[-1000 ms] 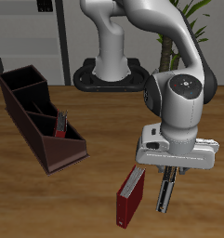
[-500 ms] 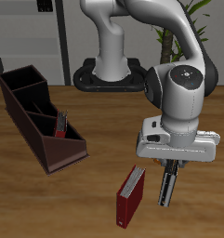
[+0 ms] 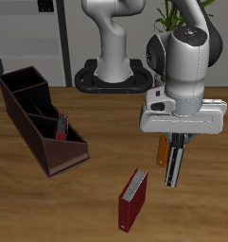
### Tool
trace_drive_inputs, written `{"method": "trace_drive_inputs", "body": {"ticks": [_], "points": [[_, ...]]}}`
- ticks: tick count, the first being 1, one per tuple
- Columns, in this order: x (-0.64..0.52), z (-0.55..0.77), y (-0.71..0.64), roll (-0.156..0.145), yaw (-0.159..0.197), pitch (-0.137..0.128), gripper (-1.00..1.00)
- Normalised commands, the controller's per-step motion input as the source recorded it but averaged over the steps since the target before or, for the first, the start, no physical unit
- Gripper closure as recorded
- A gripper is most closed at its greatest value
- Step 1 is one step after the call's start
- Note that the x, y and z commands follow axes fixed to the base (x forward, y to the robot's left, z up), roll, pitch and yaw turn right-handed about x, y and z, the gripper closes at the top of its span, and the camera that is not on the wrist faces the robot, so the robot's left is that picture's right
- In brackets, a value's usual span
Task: Place the left red book into the right desk caddy's left compartment and place the striped book into the right desk caddy's right compartment
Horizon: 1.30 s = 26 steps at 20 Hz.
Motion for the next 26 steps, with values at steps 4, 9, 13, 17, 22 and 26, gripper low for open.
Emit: {"method": "trace_drive_inputs", "body": {"ticks": [4, 9, 13, 17, 22, 26], "points": [[-0.64, 0.78, -0.15, 0.017, 0.036, -0.112, 1.00], [-0.44, 0.40, -0.12, 0.012, 0.019, -0.051, 1.00], [-0.85, 0.66, -0.41, -0.009, 0.030, -0.093, 1.00], [-0.57, 0.25, -0.19, 0.022, 0.035, -0.048, 1.00], [-0.75, 0.32, -0.22, 0.017, 0.037, -0.066, 1.00], [-0.72, 0.12, -0.21, 0.035, 0.059, -0.039, 1.00]]}}
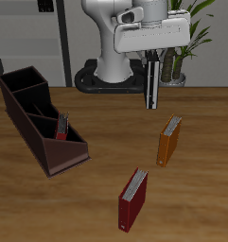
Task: Place the left red book into the right desk caddy's left compartment and place the striped book into the right desk caddy's right compartment
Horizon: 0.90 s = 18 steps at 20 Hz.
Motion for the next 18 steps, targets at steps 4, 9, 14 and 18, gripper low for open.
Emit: {"method": "trace_drive_inputs", "body": {"ticks": [4, 9, 14, 18], "points": [[-0.50, -0.04, -0.14, 0.034, 0.052, -0.024, 1.00], [-0.48, -0.07, -0.21, 0.026, 0.060, -0.025, 1.00], [-0.47, 0.08, -0.50, -0.003, -0.037, -0.012, 1.00], [-0.28, 0.11, -0.37, -0.016, 0.002, -0.044, 1.00]]}}
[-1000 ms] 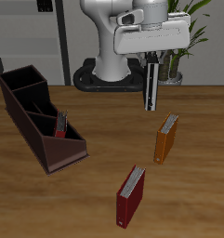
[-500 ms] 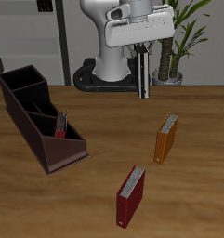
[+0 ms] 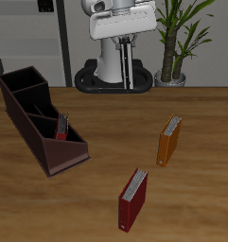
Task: Place the left red book into the right desk caddy's left compartment and place the striped book into the right desk caddy's right compartment
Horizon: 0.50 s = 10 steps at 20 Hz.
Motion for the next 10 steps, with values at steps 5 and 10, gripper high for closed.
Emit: {"method": "trace_drive_inputs", "body": {"ticks": [5, 10], "points": [[-0.31, 0.02, -0.72, -0.041, -0.014, 0.009, 1.00], [-0.26, -0.03, -0.48, -0.059, 0.026, 0.000, 1.00]]}}
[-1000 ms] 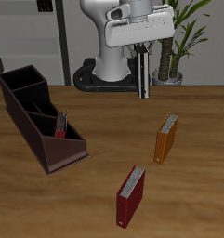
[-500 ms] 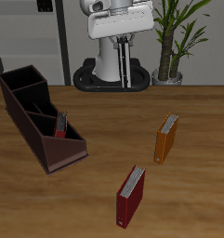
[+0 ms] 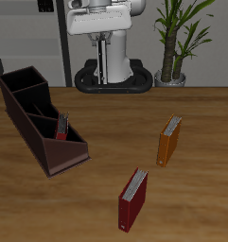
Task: Place the left red book into the right desk caddy's left compartment and place the striped book into the right desk caddy's right compartment
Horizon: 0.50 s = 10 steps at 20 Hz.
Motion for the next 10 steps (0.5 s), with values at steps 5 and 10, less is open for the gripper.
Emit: {"method": "trace_drive_inputs", "body": {"ticks": [5, 10], "points": [[-0.37, 0.00, -0.42, -0.050, -0.019, 0.007, 1.00], [-0.49, -0.15, -0.33, -0.072, -0.008, -0.013, 1.00]]}}
